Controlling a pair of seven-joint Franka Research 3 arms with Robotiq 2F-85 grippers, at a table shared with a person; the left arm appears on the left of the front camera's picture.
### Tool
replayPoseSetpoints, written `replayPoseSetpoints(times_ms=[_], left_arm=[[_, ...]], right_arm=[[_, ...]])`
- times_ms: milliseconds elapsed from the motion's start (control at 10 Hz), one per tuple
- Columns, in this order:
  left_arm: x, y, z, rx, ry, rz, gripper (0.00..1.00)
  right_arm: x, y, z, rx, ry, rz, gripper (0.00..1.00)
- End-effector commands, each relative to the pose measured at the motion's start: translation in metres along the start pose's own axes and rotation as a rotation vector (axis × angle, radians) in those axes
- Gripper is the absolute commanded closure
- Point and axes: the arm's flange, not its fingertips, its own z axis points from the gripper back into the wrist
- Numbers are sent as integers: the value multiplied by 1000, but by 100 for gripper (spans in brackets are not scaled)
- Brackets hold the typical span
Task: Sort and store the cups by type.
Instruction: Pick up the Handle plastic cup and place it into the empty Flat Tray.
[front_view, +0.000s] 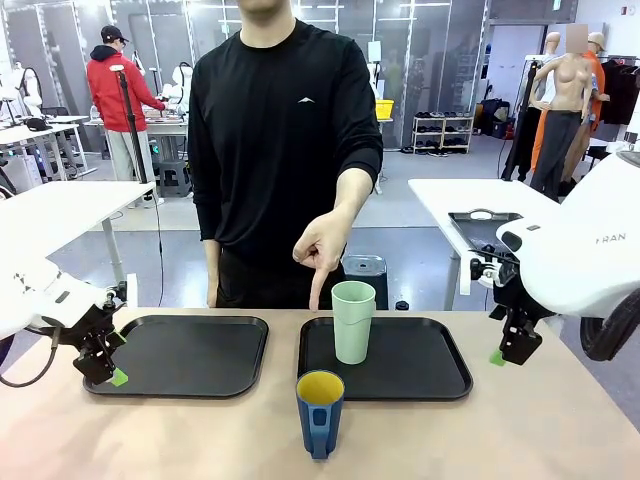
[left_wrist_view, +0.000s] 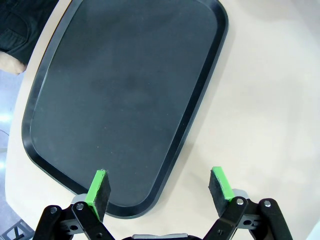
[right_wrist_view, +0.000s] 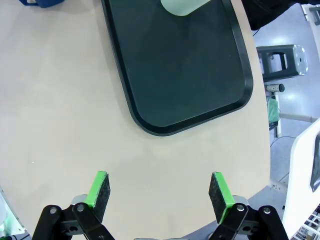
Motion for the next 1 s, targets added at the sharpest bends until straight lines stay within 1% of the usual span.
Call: replayPoseSetpoints(times_ms=[0,100,200,300,500,700,800,900], left_arm=[[-1,0,-1,17,15,1,0],[-1,0,-1,17,15,1,0],[-1,0,-1,17,15,1,0],[-1,0,-1,17,15,1,0],[-1,0,-1,17,15,1,0],[-1,0,-1,17,15,1,0],[-1,0,-1,17,15,1,0],[-1,0,-1,17,15,1,0]], right_arm=[[1,-2,-3,-16,-7,1,0],[0,0,0,0,0,0,0],[-2,5,-6,77,0,60,0],[-11,10,-7,104,33,101,0],[-23,26,-10,174,14,182,0],[-23,39,-30,221,-78,207,0],[-20,43,-42,218,-133,207,0],[-18,48,-51,215,-251,197,0]])
